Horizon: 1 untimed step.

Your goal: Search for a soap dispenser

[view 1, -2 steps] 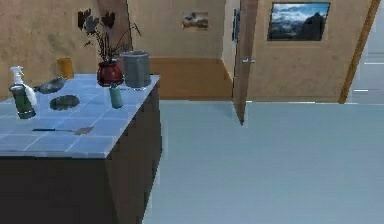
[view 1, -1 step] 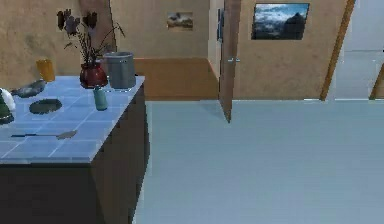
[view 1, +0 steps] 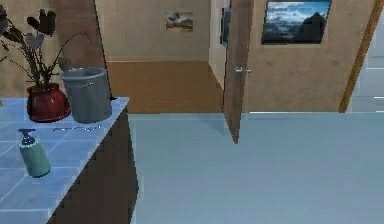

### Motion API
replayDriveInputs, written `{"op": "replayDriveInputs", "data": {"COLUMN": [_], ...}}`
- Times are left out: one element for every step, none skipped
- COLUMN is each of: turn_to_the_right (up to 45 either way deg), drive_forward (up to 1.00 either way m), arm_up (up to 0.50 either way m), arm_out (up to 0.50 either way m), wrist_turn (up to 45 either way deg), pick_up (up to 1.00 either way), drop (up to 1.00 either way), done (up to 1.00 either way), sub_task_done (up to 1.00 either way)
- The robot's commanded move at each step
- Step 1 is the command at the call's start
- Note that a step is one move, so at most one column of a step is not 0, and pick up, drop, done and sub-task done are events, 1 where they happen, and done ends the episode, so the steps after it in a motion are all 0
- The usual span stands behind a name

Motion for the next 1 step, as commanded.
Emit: {"op": "replayDriveInputs", "data": {"turn_to_the_right": [-39.0], "drive_forward": [0.0], "arm_up": [0.0], "arm_out": [0.0], "wrist_turn": [0.0], "pick_up": [0.0], "drop": [0.0], "done": [0.0], "sub_task_done": [0.0]}}
